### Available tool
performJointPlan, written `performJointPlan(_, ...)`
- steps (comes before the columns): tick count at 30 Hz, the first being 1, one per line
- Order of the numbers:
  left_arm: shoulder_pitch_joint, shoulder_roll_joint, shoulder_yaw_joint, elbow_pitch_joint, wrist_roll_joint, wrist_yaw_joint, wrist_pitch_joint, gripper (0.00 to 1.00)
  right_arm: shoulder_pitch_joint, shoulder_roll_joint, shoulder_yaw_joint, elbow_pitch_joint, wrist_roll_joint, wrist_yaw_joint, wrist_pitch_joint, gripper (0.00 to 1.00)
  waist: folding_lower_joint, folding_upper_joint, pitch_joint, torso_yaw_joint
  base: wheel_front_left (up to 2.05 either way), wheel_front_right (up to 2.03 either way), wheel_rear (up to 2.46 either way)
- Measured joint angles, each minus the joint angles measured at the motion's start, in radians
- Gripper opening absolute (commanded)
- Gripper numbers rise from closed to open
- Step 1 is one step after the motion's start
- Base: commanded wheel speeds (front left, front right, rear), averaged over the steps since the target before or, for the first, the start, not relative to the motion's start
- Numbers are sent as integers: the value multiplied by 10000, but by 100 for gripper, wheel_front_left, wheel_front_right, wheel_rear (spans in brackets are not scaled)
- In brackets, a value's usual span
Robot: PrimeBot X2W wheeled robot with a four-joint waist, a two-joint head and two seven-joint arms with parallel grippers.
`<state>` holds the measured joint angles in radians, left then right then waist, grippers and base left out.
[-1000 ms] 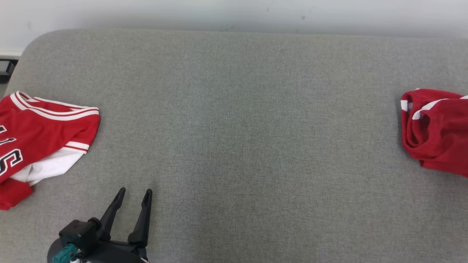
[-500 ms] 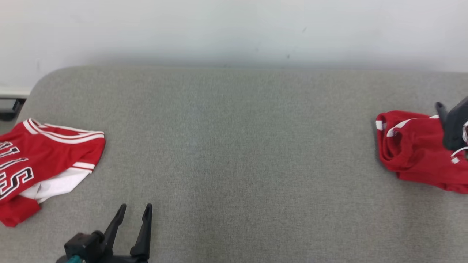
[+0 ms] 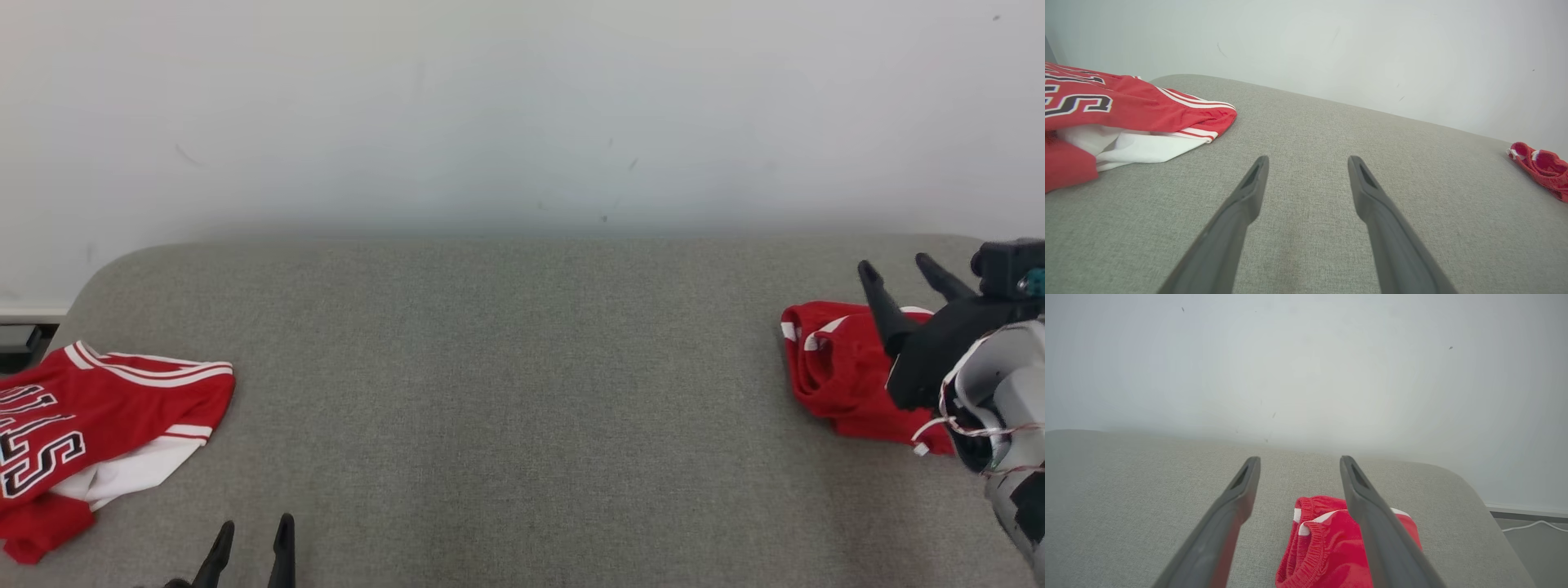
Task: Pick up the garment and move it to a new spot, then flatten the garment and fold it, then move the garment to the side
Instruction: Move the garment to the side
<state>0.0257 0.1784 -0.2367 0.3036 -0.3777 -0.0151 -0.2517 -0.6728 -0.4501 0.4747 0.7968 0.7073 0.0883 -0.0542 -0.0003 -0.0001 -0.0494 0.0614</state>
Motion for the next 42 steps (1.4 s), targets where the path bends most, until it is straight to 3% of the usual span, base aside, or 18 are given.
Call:
performJointPlan(7, 383, 128, 242, -366, 36, 257, 0, 100, 1197, 224, -65, -1231, 8, -79, -1285, 100, 2, 0, -427, -282, 0, 0, 0)
performJointPlan(17, 859, 201, 525, -991, 184, 616, 0, 100, 3534, 324, -631, -3158, 115, -1074, -1927, 100, 2, 1, -716, -595, 0, 0, 0)
performJointPlan(27, 1135, 633, 491, -1354, 734, 777, 0, 100, 4873, 391, -535, -4533, -366, -1755, -1937, 100, 3, 1, -776, -821, 0, 0, 0)
performJointPlan(37, 1195, 830, 376, -1900, 1058, 867, 136, 100, 5907, 460, -765, -5526, -625, -2013, -1941, 100, 2, 1, -737, -874, 0, 0, 0)
performJointPlan(42, 1388, 769, 439, -2008, 986, 941, 234, 100, 6376, 571, -1423, -5800, -708, -2082, -1960, 100, 3, 2, -641, -985, 0, 0, 0)
